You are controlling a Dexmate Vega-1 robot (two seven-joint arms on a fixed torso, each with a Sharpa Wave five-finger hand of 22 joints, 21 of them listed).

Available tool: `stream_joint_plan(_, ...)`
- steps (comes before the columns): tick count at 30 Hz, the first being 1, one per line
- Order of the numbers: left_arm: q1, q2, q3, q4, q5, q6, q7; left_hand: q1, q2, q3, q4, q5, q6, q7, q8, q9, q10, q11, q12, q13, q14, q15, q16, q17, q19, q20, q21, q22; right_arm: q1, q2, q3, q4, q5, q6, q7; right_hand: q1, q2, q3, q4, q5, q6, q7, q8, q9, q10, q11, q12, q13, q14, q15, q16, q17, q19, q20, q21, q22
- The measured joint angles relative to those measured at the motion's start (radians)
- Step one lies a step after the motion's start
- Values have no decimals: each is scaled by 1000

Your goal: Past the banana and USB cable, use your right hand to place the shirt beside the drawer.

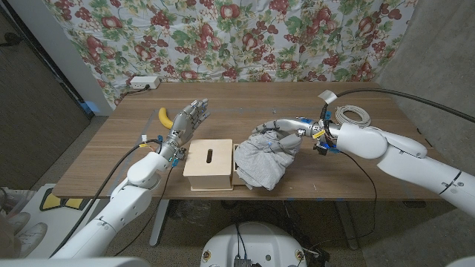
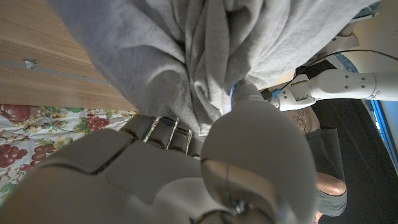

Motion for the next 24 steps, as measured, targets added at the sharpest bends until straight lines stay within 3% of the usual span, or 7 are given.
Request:
stream_joint_plan(5, -1, -1, 1, 3, 0, -2, 0, 0, 0, 0, 0, 0, 0, 0, 0, 0, 0, 0, 0, 0, 0, 0, 0, 0, 0, 0, 0, 0, -4, -8, 13, 0, 10, 2, 1, -32, -4, -8, 14, 0, -5, 5, 0, -5, -5, 5, 0, -3, -13, -2, 0, -5, -5, 5, -11, 2)
stream_joint_plan(12, -7, -4, 4, 9, 1, -2, 0, 0, 0, 0, 0, 0, 0, 0, 0, 0, 0, 0, 0, 0, 0, 0, 0, 0, 0, 0, 0, 0, -16, -13, 30, 0, 42, 12, -9, -111, 8, -25, 55, -5, -11, 11, 5, -9, -3, 7, 0, -10, -12, -2, 0, -14, -10, 24, -37, 3)
stream_joint_plan(24, -15, -6, 7, 16, 3, -5, -1, 0, 0, 0, 0, 0, 0, 0, 0, 0, 0, 0, 0, 0, 0, 0, 0, 0, 0, 0, 0, 0, -36, -21, 59, -4, 66, 21, -39, -147, 21, -30, 75, -5, -10, 11, 9, -14, 4, 15, 0, -14, -12, -2, 6, -22, -3, 31, -49, 3)
